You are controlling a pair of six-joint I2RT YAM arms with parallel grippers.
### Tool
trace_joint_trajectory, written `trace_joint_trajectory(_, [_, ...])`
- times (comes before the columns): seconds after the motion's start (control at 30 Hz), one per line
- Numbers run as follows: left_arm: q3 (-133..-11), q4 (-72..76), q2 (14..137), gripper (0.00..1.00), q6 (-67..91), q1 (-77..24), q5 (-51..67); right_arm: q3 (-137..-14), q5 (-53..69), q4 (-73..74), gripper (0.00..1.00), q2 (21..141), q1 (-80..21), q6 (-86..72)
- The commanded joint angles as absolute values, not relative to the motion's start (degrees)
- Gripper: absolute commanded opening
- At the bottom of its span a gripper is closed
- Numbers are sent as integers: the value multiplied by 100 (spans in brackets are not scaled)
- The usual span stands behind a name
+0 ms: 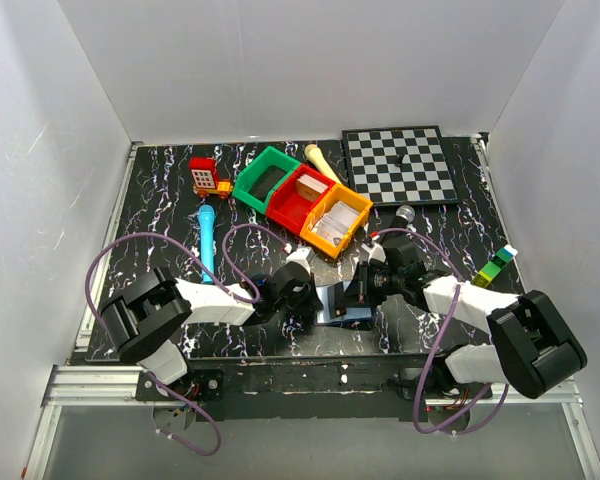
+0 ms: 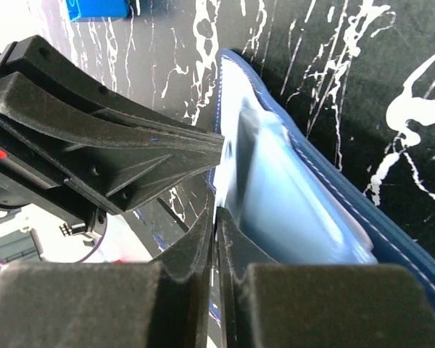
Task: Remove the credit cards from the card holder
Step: Remove the credit card from the card holder.
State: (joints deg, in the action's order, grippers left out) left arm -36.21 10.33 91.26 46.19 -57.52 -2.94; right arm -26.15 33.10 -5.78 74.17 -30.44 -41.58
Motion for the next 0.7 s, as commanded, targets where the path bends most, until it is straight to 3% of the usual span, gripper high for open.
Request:
trace_joint_trajectory(0.0, [-3349,264,9150,0,4518,-5783,-501,-2821,3314,-589,7,7190,-3015,-4061])
trace_joint_trajectory(0.07, [-3322,316,9123,0,4517,-5783,-492,-2856,3156,-388,1,7093,-3015,-3999])
trace_joint_trajectory(0.67, [-3436,185,8719,0,4290,-5783,-642,-3375,2751,887,1,6619,-3006,-3410])
